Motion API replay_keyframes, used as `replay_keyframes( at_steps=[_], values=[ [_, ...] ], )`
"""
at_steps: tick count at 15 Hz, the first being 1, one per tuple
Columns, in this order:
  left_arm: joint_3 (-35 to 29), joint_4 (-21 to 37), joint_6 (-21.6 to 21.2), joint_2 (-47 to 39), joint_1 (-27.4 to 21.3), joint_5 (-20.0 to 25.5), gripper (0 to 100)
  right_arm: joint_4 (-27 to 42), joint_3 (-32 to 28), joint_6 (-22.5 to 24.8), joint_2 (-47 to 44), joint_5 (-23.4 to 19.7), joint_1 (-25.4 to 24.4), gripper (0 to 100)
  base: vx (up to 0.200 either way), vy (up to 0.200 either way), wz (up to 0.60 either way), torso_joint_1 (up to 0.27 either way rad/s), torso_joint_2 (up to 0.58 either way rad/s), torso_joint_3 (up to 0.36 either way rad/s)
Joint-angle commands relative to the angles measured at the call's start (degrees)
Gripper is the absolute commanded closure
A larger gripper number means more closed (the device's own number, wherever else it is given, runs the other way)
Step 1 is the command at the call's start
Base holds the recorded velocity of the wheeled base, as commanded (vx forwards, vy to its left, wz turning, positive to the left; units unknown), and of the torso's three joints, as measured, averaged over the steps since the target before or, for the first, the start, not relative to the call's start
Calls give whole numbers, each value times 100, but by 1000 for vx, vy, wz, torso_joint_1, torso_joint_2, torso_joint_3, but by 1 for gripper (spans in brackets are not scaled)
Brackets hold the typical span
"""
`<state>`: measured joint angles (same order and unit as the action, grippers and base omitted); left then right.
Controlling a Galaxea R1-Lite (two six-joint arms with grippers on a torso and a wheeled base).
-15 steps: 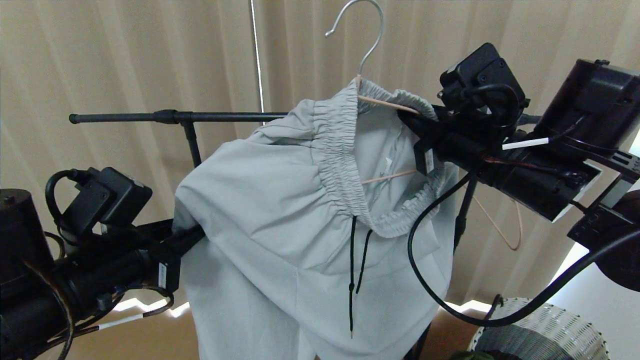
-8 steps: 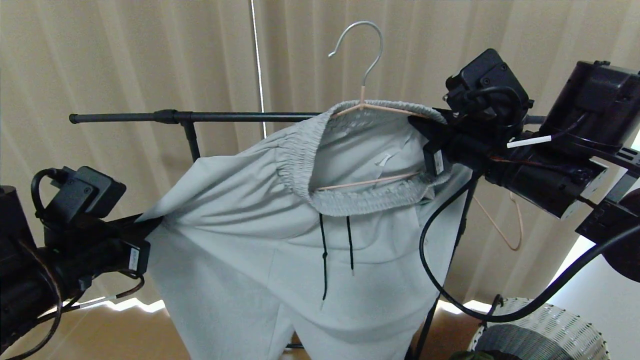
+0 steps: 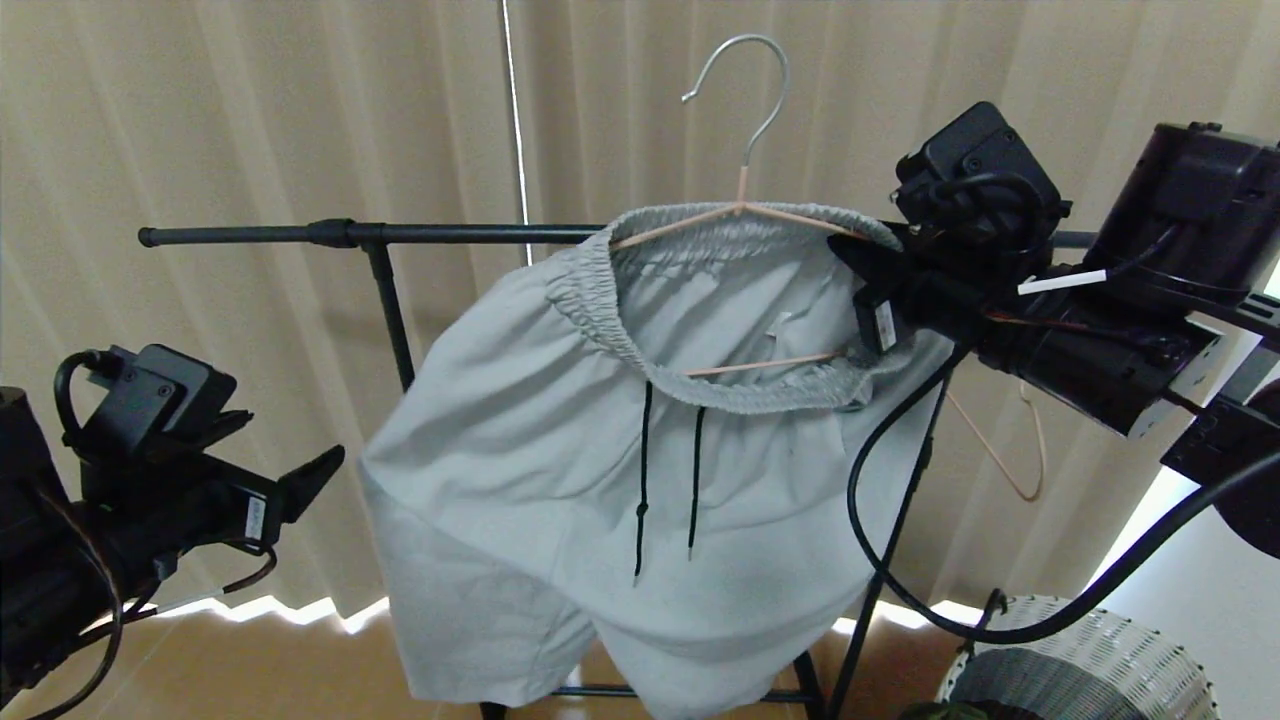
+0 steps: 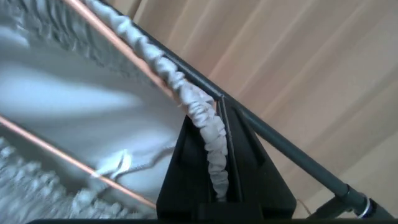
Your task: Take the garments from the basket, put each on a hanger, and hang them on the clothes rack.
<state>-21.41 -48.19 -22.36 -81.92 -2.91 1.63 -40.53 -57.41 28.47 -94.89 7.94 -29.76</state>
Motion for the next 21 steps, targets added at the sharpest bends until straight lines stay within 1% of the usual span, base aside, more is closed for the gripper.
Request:
replay_keyframes(
  at_steps=[1,2,3,4,5,6,7,8,9,10,11,12,13,16,18,21],
  values=[
    [-39,-15,118,27,-43,30,0,239,-16,10,94,191,-4,100,0,0,0,0,0,0],
    [-30,-15,346,97,-95,162,0,652,-34,10,217,446,-4,100,0,0,0,0,0,0],
    [40,3,706,370,-148,390,0,1109,-51,10,375,665,-13,100,0,0,0,0,0,0],
    [163,3,953,528,-174,522,0,1346,-51,1,445,797,-4,100,0,0,0,0,0,0],
    [409,-15,1243,721,-201,584,0,1592,-25,-8,507,1070,-4,100,0,0,0,0,0,0],
    [497,-24,1401,827,-210,593,0,1698,10,-52,516,1228,5,100,0,0,0,0,0,0],
    [506,-85,1577,871,-210,593,0,1812,45,-139,516,1325,31,100,0,0,0,0,0,0],
    [427,-331,1717,836,-201,593,0,2137,151,-342,498,1571,102,100,0,0,0,0,0,0],
    [444,-463,1708,836,-201,593,0,2260,133,-386,507,1782,102,100,0,0,0,0,0,0],
    [576,-657,1647,880,-201,584,0,2340,72,-473,507,2089,119,100,0,0,0,0,0,0],
    [734,-815,1541,1003,-201,593,0,2348,80,-526,524,2203,163,100,0,0,0,0,0,0],
    [831,-885,1506,1187,-192,593,0,2401,133,-579,542,2203,321,100,0,0,0,0,0,0],
    [875,-885,1506,1328,-201,593,0,2463,230,-728,542,2203,392,100,0,0,0,0,0,0],
    [884,-885,1506,1381,-227,601,0,2506,274,-1300,410,2203,392,100,0,0,0,0,0,0],
    [857,-885,1524,1372,-227,601,0,2550,265,-1308,410,2203,383,100,0,0,0,0,0,0],
    [875,-885,1524,1389,-227,601,0,2594,221,-1300,401,2221,374,100,200,0,0,2,1,4]
  ],
)
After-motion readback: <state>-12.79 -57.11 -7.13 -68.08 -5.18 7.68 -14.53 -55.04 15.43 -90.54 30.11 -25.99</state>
